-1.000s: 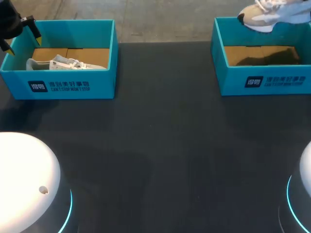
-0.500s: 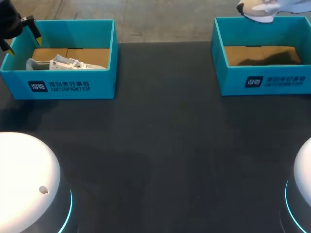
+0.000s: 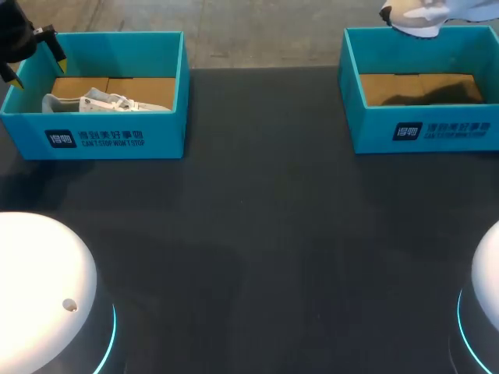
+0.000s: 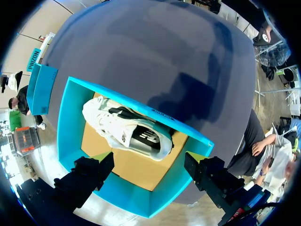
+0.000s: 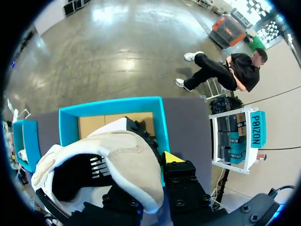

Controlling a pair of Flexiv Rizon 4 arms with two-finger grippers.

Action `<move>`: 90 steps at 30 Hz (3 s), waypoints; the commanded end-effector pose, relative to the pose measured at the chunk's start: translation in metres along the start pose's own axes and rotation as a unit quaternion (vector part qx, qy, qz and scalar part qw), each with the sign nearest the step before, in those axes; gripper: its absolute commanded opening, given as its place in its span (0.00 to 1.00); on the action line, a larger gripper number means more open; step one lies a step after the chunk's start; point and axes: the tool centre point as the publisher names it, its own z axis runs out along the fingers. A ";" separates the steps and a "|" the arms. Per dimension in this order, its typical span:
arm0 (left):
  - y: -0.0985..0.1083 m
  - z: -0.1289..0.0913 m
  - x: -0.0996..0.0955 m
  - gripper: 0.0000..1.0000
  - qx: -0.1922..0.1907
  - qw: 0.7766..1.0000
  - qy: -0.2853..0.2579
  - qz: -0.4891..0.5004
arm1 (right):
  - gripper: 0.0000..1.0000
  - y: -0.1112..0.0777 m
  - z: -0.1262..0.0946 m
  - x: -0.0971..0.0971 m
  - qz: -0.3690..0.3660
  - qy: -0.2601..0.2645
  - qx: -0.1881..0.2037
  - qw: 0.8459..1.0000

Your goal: Take the shoe out of the shoebox, open the shoe tongue, remove and reinsert the insole, then place the shoe into the shoebox

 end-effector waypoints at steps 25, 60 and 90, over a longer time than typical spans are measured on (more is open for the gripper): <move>0.001 0.000 0.000 1.00 0.001 1.000 0.001 0.001 | 0.00 -0.090 -0.044 0.070 -0.005 -0.017 -0.006 1.000; 0.001 0.000 0.000 1.00 0.001 1.000 0.001 0.001 | 0.00 -0.278 -0.103 0.229 -0.055 -0.011 -0.004 0.998; 0.001 0.000 0.000 1.00 0.001 1.000 0.001 0.001 | 0.00 -0.401 -0.101 0.328 -0.071 -0.039 -0.025 0.996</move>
